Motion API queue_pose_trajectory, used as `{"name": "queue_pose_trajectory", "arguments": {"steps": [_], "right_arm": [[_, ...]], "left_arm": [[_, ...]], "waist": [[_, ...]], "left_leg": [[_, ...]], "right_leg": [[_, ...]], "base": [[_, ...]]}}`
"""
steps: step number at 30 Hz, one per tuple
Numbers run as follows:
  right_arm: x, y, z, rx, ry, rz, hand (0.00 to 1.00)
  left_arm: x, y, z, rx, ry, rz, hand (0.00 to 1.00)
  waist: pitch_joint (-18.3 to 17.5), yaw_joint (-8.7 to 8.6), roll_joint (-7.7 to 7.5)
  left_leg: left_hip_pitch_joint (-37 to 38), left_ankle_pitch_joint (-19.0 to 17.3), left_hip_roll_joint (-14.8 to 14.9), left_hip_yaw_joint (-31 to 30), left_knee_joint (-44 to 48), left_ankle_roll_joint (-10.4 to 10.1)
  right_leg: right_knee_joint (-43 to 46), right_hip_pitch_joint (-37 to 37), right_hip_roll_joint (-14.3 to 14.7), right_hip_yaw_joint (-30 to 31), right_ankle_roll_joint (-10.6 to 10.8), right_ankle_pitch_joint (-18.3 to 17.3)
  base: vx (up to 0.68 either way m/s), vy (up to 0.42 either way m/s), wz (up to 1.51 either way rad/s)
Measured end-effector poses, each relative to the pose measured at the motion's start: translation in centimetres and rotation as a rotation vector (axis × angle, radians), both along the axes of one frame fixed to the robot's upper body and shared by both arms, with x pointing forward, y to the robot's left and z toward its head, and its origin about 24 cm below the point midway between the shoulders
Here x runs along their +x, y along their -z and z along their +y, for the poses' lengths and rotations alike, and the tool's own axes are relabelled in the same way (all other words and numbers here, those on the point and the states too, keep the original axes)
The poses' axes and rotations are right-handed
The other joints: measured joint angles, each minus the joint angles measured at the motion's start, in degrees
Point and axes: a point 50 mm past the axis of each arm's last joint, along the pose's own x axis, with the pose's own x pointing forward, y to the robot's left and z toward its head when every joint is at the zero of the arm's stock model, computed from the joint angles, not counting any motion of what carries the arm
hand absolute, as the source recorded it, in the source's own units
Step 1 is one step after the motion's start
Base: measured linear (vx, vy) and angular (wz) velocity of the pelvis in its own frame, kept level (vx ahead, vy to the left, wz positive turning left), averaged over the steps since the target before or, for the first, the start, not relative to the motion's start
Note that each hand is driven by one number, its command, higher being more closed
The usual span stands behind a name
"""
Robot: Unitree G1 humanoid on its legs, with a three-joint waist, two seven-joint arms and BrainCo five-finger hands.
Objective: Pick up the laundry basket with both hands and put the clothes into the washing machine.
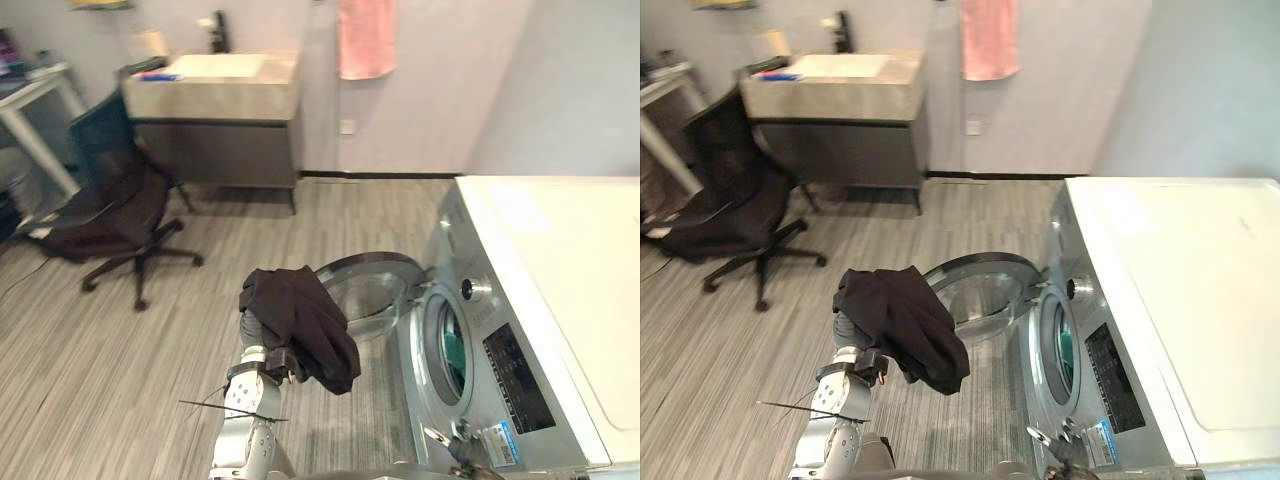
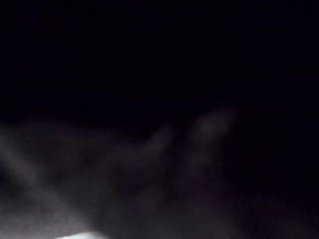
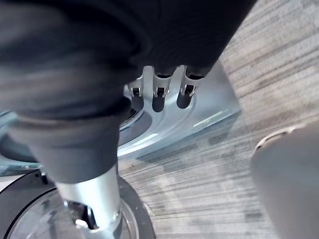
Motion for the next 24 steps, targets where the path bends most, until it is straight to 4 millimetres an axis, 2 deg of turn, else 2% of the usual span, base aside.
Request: {"name": "queue_pose_trajectory", "arguments": {"steps": [1, 2, 3, 4, 5, 6, 7, 8, 9, 10, 11, 12, 13, 14, 15, 16, 17, 18, 19, 21, 23, 24], "right_arm": [[0.3, -0.1, 0.2, 0.0, -0.015, -0.01, 0.0], [0.9, -0.3, 0.8, 0.004, -0.049, -0.031, 0.0], [1.3, -0.6, 0.8, -0.004, -0.067, -0.056, 0.0], [1.5, -0.6, 1.0, -0.008, -0.079, -0.06, 0.0], [1.6, -0.6, 1.4, -0.011, -0.098, -0.058, 0.0], [1.5, -0.4, 2.2, 0.008, -0.106, -0.051, 0.0], [1.5, -0.3, 2.5, 0.014, -0.117, -0.046, 0.0], [1.7, -0.2, 3.0, 0.013, -0.155, -0.04, 0.0], [2.0, -0.2, 3.7, 0.016, -0.194, -0.035, 0.0], [2.1, -0.1, 3.9, 0.02, -0.21, -0.032, 0.0], [2.0, 0.0, 4.2, 0.031, -0.229, -0.024, 0.0], [2.1, 0.1, 3.9, 0.019, -0.242, -0.018, 0.0], [2.2, 0.2, 3.9, 0.013, -0.253, -0.012, 0.0], [2.3, 0.5, 4.0, 0.01, -0.269, 0.007, 0.0], [2.3, 0.6, 4.0, 0.007, -0.275, 0.017, 0.0], [2.5, 0.7, 3.8, 0.005, -0.27, 0.025, 0.0], [2.5, 0.7, 3.7, 0.001, -0.27, 0.028, 0.0], [2.6, 0.7, 3.4, -0.009, -0.271, 0.025, 0.0], [3.0, 0.6, 2.6, -0.036, -0.28, 0.024, 0.0], [3.8, 0.2, 1.3, -0.092, -0.307, 0.014, 0.0], [3.8, 0.3, 0.1, -0.123, -0.315, 0.045, 0.0], [3.6, 0.4, -0.2, -0.132, -0.324, 0.064, 0.0]], "left_arm": [[-0.3, 0.2, 0.0, -0.001, 0.006, 0.011, 1.0], [-0.9, 0.7, -0.1, -0.009, 0.003, 0.036, 1.0], [-1.4, 1.2, -0.1, -0.017, 0.003, 0.058, 1.0], [-1.6, 1.4, -0.1, -0.017, 0.011, 0.067, 1.0], [-1.8, 1.8, 0.2, -0.02, 0.005, 0.088, 1.0], [-1.7, 1.8, 0.1, -0.027, 0.009, 0.087, 1.0], [-1.8, 1.9, 0.1, -0.032, 0.01, 0.088, 1.0], [-1.9, 2.3, 0.0, -0.033, 0.024, 0.102, 1.0], [-2.2, 2.9, -0.1, -0.03, 0.039, 0.126, 1.0], [-2.3, 3.2, -0.1, -0.031, 0.045, 0.142, 1.0], [-2.5, 3.8, -0.3, -0.034, 0.065, 0.168, 1.0], [-2.5, 4.3, -0.9, -0.038, 0.094, 0.189, 1.0], [-2.5, 4.6, -1.1, -0.035, 0.109, 0.201, 1.0], [-2.7, 5.2, -1.2, -0.03, 0.131, 0.228, 1.0], [-2.8, 5.5, -1.2, -0.026, 0.139, 0.243, 1.0], [-3.0, 6.2, -1.2, -0.011, 0.161, 0.281, 1.0], [-2.9, 6.5, -1.3, 0.006, 0.179, 0.296, 1.0], [-2.8, 6.8, -1.3, 0.019, 0.19, 0.309, 1.0], [-2.7, 7.3, -1.5, 0.03, 0.211, 0.332, 1.0], [-2.1, 7.7, -1.8, 0.039, 0.227, 0.352, 1.0], [-1.6, 7.9, -1.3, 0.049, 0.204, 0.365, 1.0], [-1.1, 7.9, -0.3, 0.047, 0.144, 0.366, 1.0]], "waist": [[-0.2, 0.62, 0.29], [-0.8, 1.07, 1.85], [-0.9, 0.88, 3.46], [-1.1, 0.45, 3.9], [-1.5, -0.08, 3.13], [-1.2, 0.35, 1.28], [-1.2, 0.68, 0.41], [-1.2, 0.69, -0.05], [-1.0, 0.89, -0.26], [-0.9, 1.07, -0.32], [-0.9, 1.51, -0.34], [-0.7, 1.18, 0.85], [-0.7, 1.29, 1.04], [-0.8, 1.78, 0.92], [-0.8, 1.83, 0.82], [-1.0, 1.56, 0.53], [-1.1, 1.42, 0.14], [-1.3, 1.29, 0.07], [-1.4, 0.56, 0.85], [-0.7, 0.2, 1.91], [-0.2, 0.07, 2.22], [0.6, -0.05, 1.67]], "left_leg": [[1.2, -0.2, -2.3, -4.5, -7.3, -0.7], [3.2, 1.5, -5.1, -13.4, -18.1, -2.2], [3.9, 7.5, -4.7, -16.6, -23.0, -5.0], [4.4, 4.3, -4.2, -17.0, -21.3, -9.6], [4.8, -0.1, -5.0, -15.6, -19.9, -9.2], [4.5, -1.8, -5.6, -10.9, -17.9, -7.9], [4.5, -2.3, -5.7, -8.5, -17.2, -7.3], [4.9, -3.3, -5.2, -4.0, -16.5, -6.0], [6.3, -3.9, -4.7, 0.9, -16.8, -5.0], [7.1, -4.1, -4.7, 3.1, -17.0, -4.7], [8.8, -4.5, -4.6, 7.0, -17.8, -4.4], [9.4, -5.1, -3.6, 10.2, -18.4, -4.0], [9.7, -5.2, -3.4, 11.6, -18.8, -4.0], [10.8, -5.3, -2.7, 15.1, -20.0, -4.2], [11.5, -5.4, -2.6, 16.3, -20.9, -4.3], [12.5, -4.3, -2.7, 18.6, -23.5, -5.6], [12.8, -3.1, -2.9, 19.5, -25.2, -5.9], [12.9, -2.4, -3.0, 19.7, -26.4, -6.2], [12.9, -0.3, -3.2, 20.0, -29.4, -6.6], [13.2, 2.7, -3.7, 19.6, -32.5, -6.9], [13.3, 2.9, -2.7, 19.2, -31.2, -6.8], [12.6, 2.9, -1.3, 18.7, -26.7, -6.7]], "right_leg": [[0.3, -0.9, -0.1, 2.6, 0.1, 0.0], [1.7, -2.6, 0.2, 5.9, 2.4, -0.3], [3.1, -3.9, 1.4, 9.0, 5.4, -1.7], [4.0, -4.8, 1.6, 11.0, 7.0, -2.7], [5.6, -7.1, 0.8, 14.3, 8.4, -3.5], [7.0, -9.4, -0.4, 17.4, 9.6, -2.8], [7.0, -10.2, -1.2, 17.9, 10.3, -2.0], [6.6, -11.5, -2.4, 15.9, 10.3, -0.1], [7.2, -13.0, -5.1, 8.8, 9.5, 0.6], [7.7, -13.3, -6.7, 4.0, 9.4, 0.6], [8.3, -13.3, -9.9, -6.4, 8.4, 0.6], [9.0, -13.4, -13.0, -14.9, 7.2, 0.0], [9.9, -13.6, -14.8, -19.4, 6.3, -0.6], [11.3, -13.4, -18.0, -26.5, 4.9, -1.3], [11.5, -13.4, -19.2, -29.4, 5.0, -1.3], [11.0, -13.6, -21.0, -34.1, 5.8, 0.9], [9.3, -14.2, -20.4, -33.8, 6.9, 5.0], [8.9, -14.8, -19.7, -33.5, 7.4, 5.3], [8.5, -16.1, -18.7, -33.2, 7.2, 5.2], [10.3, -18.6, -18.5, -32.8, 6.5, 4.6], [11.9, -19.0, -18.0, -32.4, 6.0, 3.2], [12.5, -18.4, -17.4, -31.6, 6.0, 2.4]], "base": [[0.3, 0.414, -2.3], [0.29, 0.463, -2.37], [0.26, 0.487, -2.25], [0.2, 0.478, -1.89], [0.11, 0.44, -1.72], [0.07, 0.404, -1.65], [-0.02, 0.367, -1.7], [-0.08, 0.325, -1.73], [-0.08, 0.297, -1.74], [-0.09, 0.23, -1.75], [-0.1, 0.136, -1.49], [-0.16, 0.108, -1.39], [-0.17, 0.05, -1.32], [-0.15, 0.003, -1.15], [-0.07, -0.061, -1.4], [0.01, -0.134, -0.98], [0.07, -0.138, -0.75], [0.11, -0.158, -0.33], [0.15, -0.142, -0.18], [0.23, -0.186, -0.18], [0.19, -0.189, -0.2], [0.17, -0.192, -0.24]]}}
